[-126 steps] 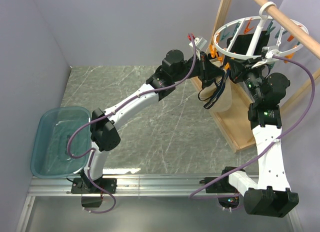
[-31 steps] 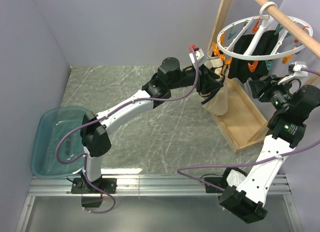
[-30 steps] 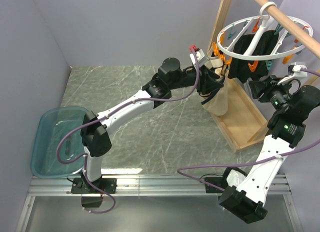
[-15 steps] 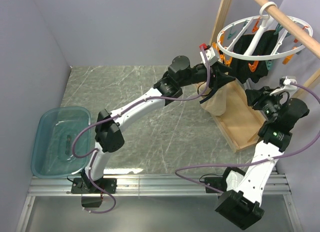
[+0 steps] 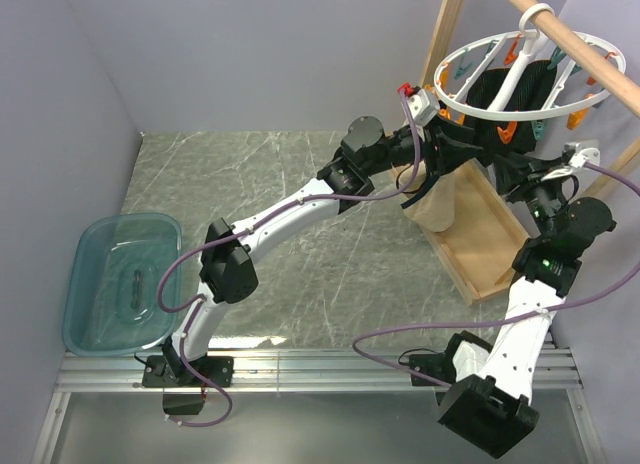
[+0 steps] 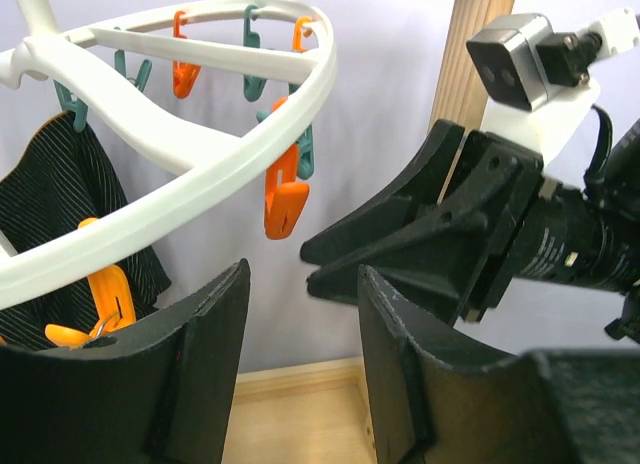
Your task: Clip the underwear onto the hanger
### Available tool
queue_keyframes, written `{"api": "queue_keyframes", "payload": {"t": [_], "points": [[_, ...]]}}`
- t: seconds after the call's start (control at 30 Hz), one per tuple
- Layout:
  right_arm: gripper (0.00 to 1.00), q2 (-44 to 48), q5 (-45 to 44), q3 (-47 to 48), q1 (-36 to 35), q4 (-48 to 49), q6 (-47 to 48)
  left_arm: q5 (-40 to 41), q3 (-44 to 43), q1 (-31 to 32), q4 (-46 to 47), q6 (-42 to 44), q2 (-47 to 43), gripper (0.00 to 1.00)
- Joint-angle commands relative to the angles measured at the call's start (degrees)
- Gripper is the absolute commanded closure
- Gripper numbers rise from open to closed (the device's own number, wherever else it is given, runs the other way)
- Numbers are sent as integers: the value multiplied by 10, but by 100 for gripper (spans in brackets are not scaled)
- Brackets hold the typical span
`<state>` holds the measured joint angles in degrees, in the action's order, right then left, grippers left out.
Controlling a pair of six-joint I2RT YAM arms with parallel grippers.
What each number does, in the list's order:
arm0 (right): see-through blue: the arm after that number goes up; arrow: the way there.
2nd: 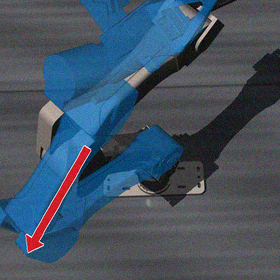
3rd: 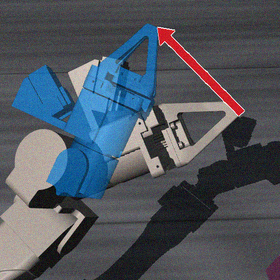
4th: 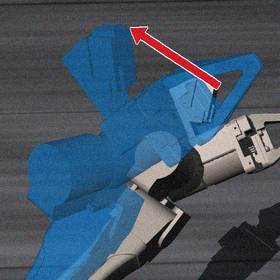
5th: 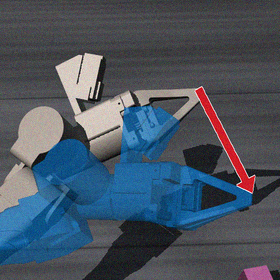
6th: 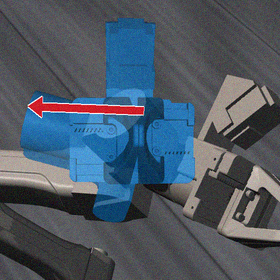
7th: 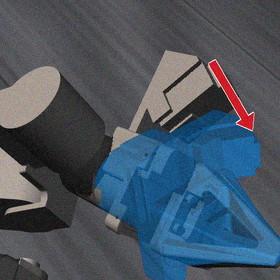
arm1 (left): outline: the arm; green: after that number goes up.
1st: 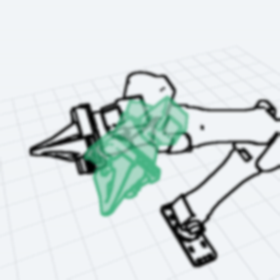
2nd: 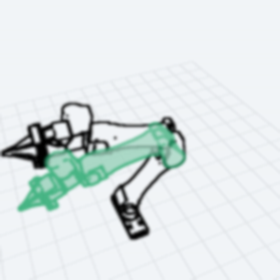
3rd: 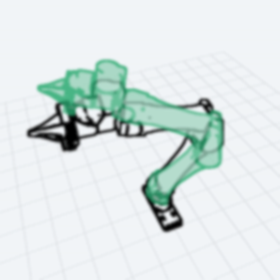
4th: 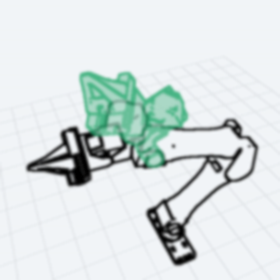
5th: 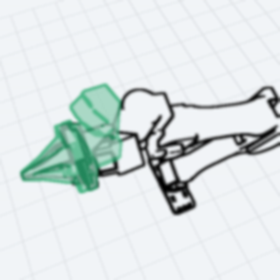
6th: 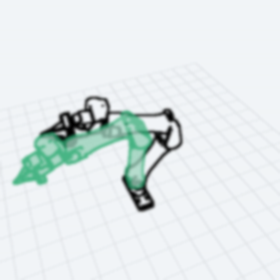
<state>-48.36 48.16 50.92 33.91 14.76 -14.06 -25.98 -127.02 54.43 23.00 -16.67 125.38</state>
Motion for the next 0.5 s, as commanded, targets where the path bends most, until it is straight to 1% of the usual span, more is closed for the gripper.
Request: {"api": "queue_keyframes", "payload": {"t": [0.0,0.13,0.27,0.47], "points": [[55,-1,12,17,-24,59,30,4,-19,2,42,-32,-3,47],[55,-5,4,29,-61,52,67,4,-17,1,39,-40,-8,47],[56,-5,-3,29,-82,49,96,8,-18,1,35,-52,-14,47],[59,3,-11,23,-104,39,129,58,-45,1,15,-64,-4,49]]}}
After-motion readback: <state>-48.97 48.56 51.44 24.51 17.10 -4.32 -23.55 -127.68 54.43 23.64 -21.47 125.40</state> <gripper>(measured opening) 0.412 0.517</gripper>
